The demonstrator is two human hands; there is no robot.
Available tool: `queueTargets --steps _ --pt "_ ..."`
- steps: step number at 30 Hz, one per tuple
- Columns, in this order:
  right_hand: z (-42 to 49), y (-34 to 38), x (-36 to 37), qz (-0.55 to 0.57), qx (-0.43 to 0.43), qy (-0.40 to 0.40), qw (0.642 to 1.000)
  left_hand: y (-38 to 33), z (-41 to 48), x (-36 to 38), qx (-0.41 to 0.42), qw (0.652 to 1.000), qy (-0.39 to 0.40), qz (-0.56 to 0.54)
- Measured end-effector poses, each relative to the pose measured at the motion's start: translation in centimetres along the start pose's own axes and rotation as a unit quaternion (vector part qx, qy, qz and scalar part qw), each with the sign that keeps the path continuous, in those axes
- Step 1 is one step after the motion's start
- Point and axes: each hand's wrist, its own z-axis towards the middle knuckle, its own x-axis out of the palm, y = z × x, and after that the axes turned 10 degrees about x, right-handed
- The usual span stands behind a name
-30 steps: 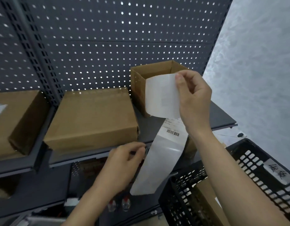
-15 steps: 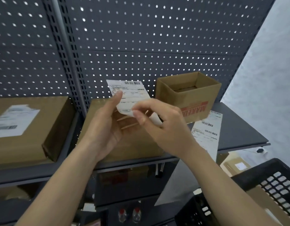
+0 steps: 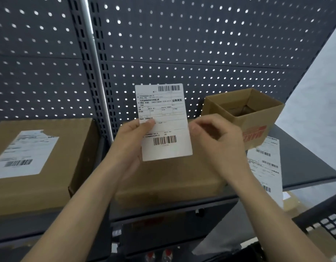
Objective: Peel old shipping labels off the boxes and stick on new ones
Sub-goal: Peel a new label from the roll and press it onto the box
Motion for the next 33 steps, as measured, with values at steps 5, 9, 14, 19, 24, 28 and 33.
queueTargets --steps 5,9,14,19,24,28,33 --pt "1.7 -1.4 0.0 0.088 0.217 0.113 0.966 0.5 0.4 -0.5 -0.025 1.000 0.009 0.007" --pt "2.4 -2.1 0.6 0.126 0.256 0.162 0.945 0.7 0.7 -0.4 -0.032 0.999 0.017 0.030" --pt "3.5 -2.2 0.2 0.114 0.253 0.172 0.945 0.7 1.0 -0.9 -0.022 0.995 0.040 0.092" --pt "4.0 -2.8 -0.1 0.111 0.256 0.192 0.941 1.3 1.1 -1.7 -0.022 0.974 0.062 0.215" --pt "3.7 -3.4 -0.4 0.111 0.274 0.222 0.929 1.4 1.0 -2.5 0.027 0.972 0.045 0.229" --pt "3.7 -3.7 -0.4 0.086 0.287 0.239 0.924 1.6 0.8 -3.0 0.058 0.953 0.030 0.296" --pt "3.5 -3.8 -0.2 0.036 0.269 0.249 0.930 2.0 0.3 -3.1 0.081 0.936 0.054 0.337"
